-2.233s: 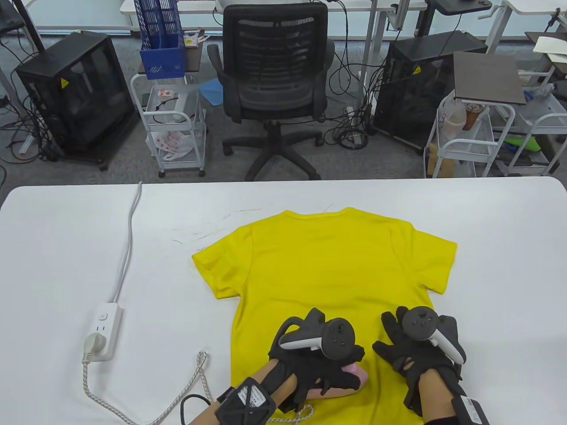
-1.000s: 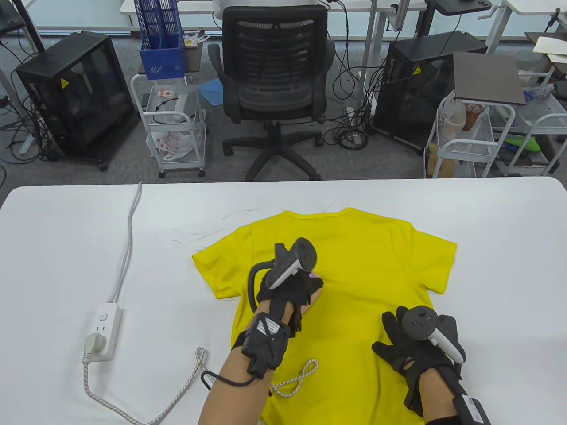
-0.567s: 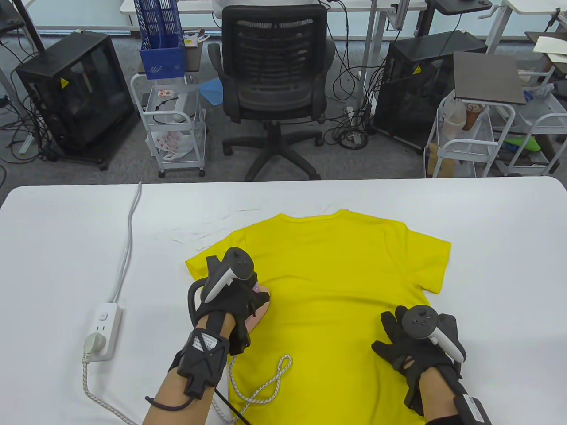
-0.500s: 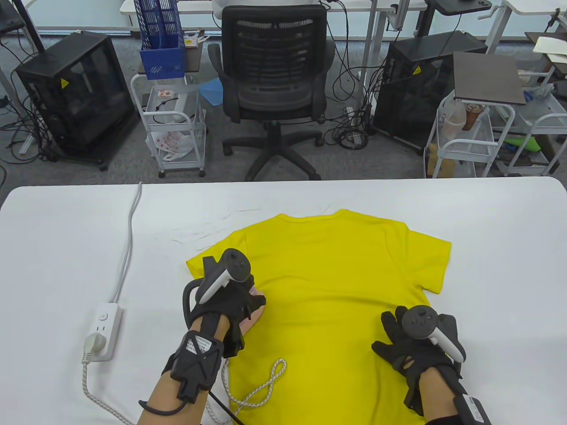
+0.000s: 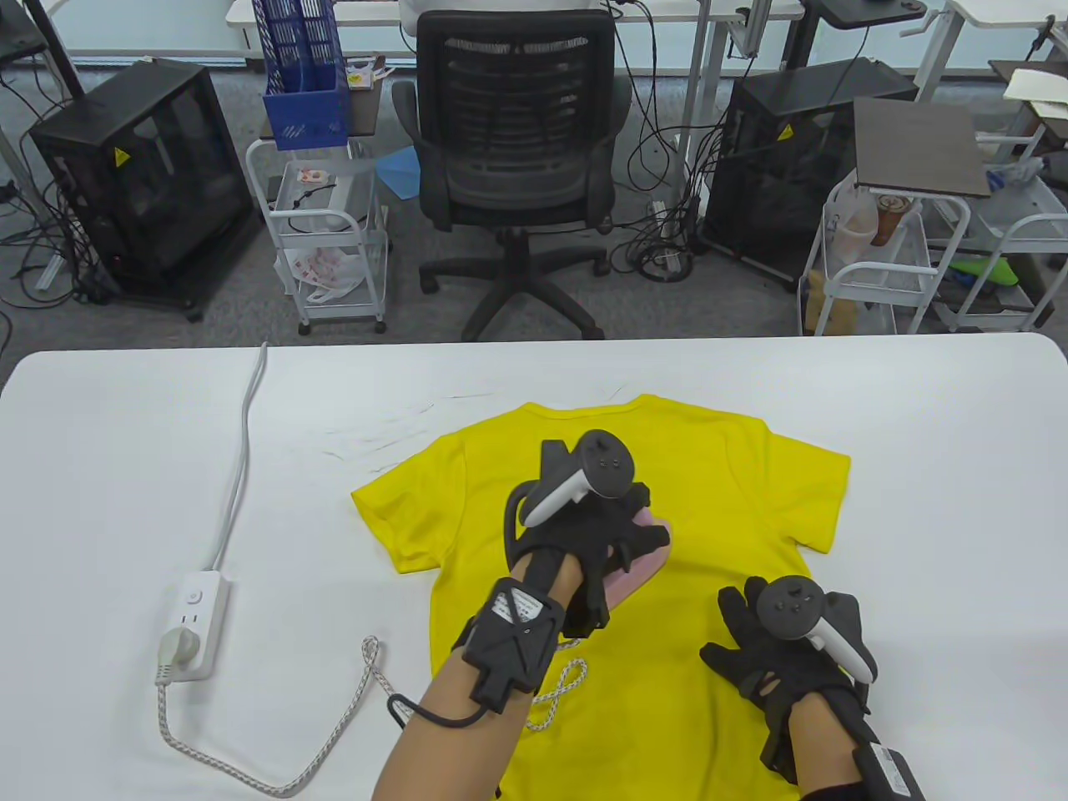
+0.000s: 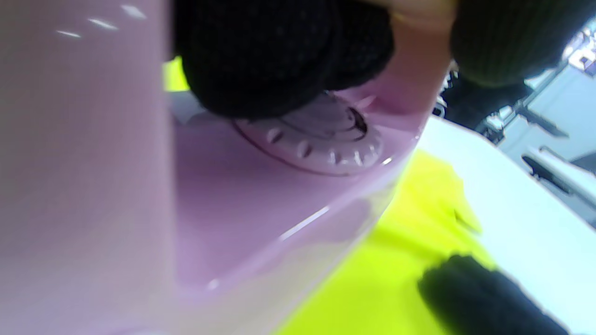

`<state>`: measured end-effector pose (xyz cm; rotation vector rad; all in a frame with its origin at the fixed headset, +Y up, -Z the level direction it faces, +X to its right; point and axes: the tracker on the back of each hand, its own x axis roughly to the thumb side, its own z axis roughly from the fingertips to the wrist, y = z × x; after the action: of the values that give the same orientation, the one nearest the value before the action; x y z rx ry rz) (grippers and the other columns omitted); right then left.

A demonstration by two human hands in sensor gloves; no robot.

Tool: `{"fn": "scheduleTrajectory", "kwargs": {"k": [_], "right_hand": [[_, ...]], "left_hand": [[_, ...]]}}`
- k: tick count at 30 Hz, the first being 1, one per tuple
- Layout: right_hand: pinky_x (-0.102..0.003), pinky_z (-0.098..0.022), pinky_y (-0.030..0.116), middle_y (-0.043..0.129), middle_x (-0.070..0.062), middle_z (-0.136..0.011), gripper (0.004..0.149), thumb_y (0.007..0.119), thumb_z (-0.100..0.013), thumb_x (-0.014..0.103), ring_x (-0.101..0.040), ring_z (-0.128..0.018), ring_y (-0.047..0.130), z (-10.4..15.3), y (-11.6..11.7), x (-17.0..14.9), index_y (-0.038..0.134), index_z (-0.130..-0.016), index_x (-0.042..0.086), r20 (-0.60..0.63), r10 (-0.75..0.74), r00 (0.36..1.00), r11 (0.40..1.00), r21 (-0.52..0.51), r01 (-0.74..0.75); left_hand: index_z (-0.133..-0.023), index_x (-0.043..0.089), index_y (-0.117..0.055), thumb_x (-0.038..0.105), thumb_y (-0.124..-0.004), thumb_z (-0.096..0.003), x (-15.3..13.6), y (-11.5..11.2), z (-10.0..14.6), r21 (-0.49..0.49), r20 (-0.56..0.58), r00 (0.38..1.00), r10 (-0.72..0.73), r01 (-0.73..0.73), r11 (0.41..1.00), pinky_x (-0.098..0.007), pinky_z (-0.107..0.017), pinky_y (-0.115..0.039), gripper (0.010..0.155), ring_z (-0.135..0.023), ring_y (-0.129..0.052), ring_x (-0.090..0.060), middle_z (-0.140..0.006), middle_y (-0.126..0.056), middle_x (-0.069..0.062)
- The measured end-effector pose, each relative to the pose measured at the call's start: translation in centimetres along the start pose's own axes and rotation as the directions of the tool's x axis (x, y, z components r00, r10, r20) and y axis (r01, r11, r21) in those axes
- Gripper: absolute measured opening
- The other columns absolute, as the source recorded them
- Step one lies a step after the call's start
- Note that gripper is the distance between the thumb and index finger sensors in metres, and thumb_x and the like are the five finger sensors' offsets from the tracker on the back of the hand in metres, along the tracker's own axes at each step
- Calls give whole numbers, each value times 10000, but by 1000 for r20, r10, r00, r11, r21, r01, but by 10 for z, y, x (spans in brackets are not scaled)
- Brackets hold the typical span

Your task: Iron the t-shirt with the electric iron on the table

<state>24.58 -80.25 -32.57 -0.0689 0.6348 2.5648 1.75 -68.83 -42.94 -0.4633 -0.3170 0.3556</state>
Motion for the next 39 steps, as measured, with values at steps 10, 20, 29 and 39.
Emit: {"fn": "scheduleTrajectory", "kwargs": {"k": [10,20,29,39], "right_hand": [[-606,-645,51,45,1,-1102,782,728,-456,597,-286,-977,-40,0,0,0,257,-1036,366,1,-1,1000,1000,3,1],[-609,-644,50,42,0,-1103,781,725,-458,598,-288,-976,-43,0,-1,0,255,-1037,365,1,0,1000,1000,7,0],[-609,-645,51,43,0,-1102,781,726,-458,598,-288,-976,-41,-1,-1,1,255,-1036,366,1,4,1000,1000,4,-4],[-609,-646,54,47,0,-1103,778,726,-458,596,-288,-978,-38,-1,-1,1,258,-1036,367,-1,7,1000,1000,3,-7]], "left_hand": [[-1020,374,-594,655,-803,-370,-25,-10,-19,117,-174,958,-226,248,962,-437,-367,-876,739,-315,-1045,-161,-640,-948,68],[-1013,330,-626,628,-837,-373,-104,18,4,143,-313,949,30,15,990,-447,-359,-871,737,-301,-1034,-175,-630,-951,44],[-1042,346,-574,669,-767,-391,-24,-44,49,-99,175,965,-193,212,972,-422,-405,-875,752,-357,-1040,-146,-683,-928,72],[-1036,397,-567,654,-782,-385,-77,-13,47,162,-198,958,-208,241,957,-443,-427,-857,733,-376,-1032,-162,-694,-923,68]]}}
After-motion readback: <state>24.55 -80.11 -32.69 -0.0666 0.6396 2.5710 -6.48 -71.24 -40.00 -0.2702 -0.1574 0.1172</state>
